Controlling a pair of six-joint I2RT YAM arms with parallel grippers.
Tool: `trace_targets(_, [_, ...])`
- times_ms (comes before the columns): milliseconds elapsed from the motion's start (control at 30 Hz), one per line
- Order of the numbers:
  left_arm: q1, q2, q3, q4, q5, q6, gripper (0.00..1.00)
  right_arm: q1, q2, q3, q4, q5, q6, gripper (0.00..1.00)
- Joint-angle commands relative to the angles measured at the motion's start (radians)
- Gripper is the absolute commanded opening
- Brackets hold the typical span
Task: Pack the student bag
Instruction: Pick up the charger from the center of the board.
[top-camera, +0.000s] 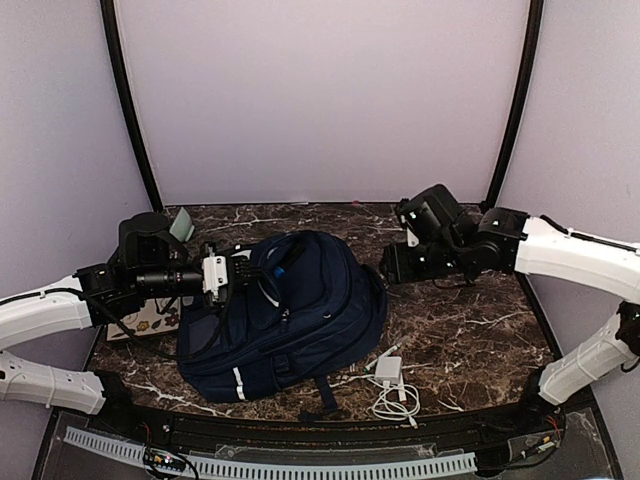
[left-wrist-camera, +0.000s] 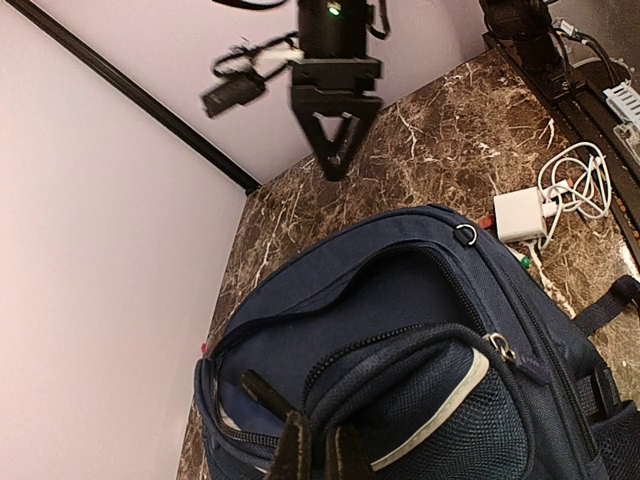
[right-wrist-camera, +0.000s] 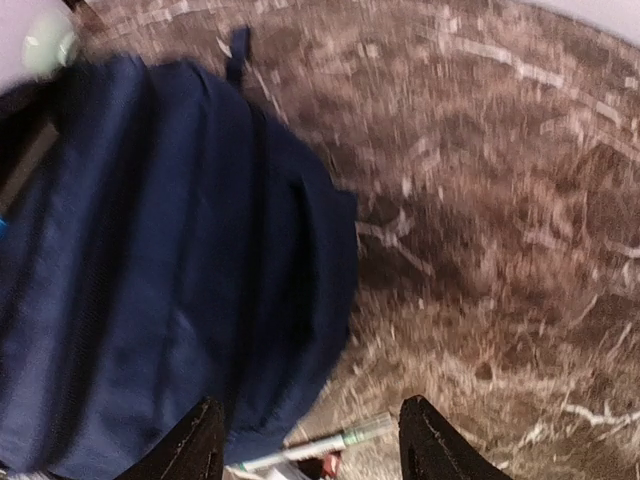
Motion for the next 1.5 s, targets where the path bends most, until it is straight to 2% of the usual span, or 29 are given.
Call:
trace_targets(0, [-0.007,-0.046,0.010,0.115,0.056,-0.030,0.00,-0.019,-0.002,-0.172,-0.029,-0.167,0.043,0.59])
trace_targets(100, [-0.007,-0.043,0.011,0.111,0.057,-0.031,0.00,-0.010,0.015,-0.216,-0.010,-0.253,0.128,0.56])
trace_targets(300, [-0.007,-0.046,0.012,0.110,0.057,-0.031,0.00,0.137,0.059,-0.260,-0.018,-0.120,0.367,0.65])
trace_targets(500, [-0.007,-0.050,0.011,0.105,0.067,-0.035,0.00,0.171,0.149,-0.298,0.023,-0.140,0.408,0.70])
trace_targets(767, [-0.007,-0.046,0.014,0.098,0.071,-0.036,0.00,0.218,0.272,-0.238,-0.024,-0.111,0.414,0.73])
trace_targets(967, [-0.007,-0.047,0.015,0.095,0.070,-0.036,0.00,0.220,0.277,-0.233,-0.012,-0.104,0.413,0.65])
trace_targets(1167, [-0.008,-0.047,0.017,0.092,0.070,-0.035,0.00,0.220,0.262,-0.213,-0.040,-0.082,0.406,0.48])
trace_targets(1300, [-0.008,-0.049,0.015,0.093,0.068,-0.034,0.00,0.218,0.189,-0.200,-0.052,-0.057,0.396,0.39])
trace_targets(1467, [-0.008,-0.052,0.015,0.093,0.066,-0.035,0.00,0.205,0.033,-0.180,-0.103,0.013,0.392,0.37])
